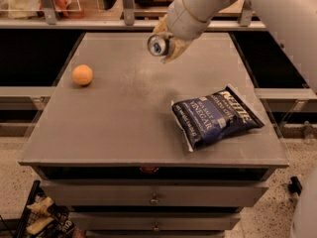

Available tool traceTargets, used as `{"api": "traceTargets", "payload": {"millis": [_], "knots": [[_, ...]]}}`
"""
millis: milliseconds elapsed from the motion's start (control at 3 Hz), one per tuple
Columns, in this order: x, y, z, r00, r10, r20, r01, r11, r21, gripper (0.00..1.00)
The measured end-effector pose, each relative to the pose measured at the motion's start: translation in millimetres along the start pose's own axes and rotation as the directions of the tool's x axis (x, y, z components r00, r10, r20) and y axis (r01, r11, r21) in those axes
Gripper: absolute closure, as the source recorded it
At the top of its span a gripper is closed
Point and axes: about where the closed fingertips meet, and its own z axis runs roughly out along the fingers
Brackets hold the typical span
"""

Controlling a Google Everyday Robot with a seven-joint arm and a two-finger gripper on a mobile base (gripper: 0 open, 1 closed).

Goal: Knock redbull can over

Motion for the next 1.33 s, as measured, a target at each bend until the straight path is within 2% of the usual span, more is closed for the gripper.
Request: {"api": "traceTargets", "payload": {"millis": [333, 667, 1000, 1333], "knots": [[-16, 14, 20, 0.988, -0.154, -0.025, 0.151, 0.9845, -0.089, 1.00], [-21, 24, 35, 0.961, -0.276, -0.029, 0.268, 0.9481, -0.172, 1.00], [-22, 32, 46, 0.928, -0.370, -0.044, 0.350, 0.9072, -0.233, 1.00], [-21, 36, 58, 0.900, -0.422, -0.108, 0.382, 0.8844, -0.268, 1.00]]}}
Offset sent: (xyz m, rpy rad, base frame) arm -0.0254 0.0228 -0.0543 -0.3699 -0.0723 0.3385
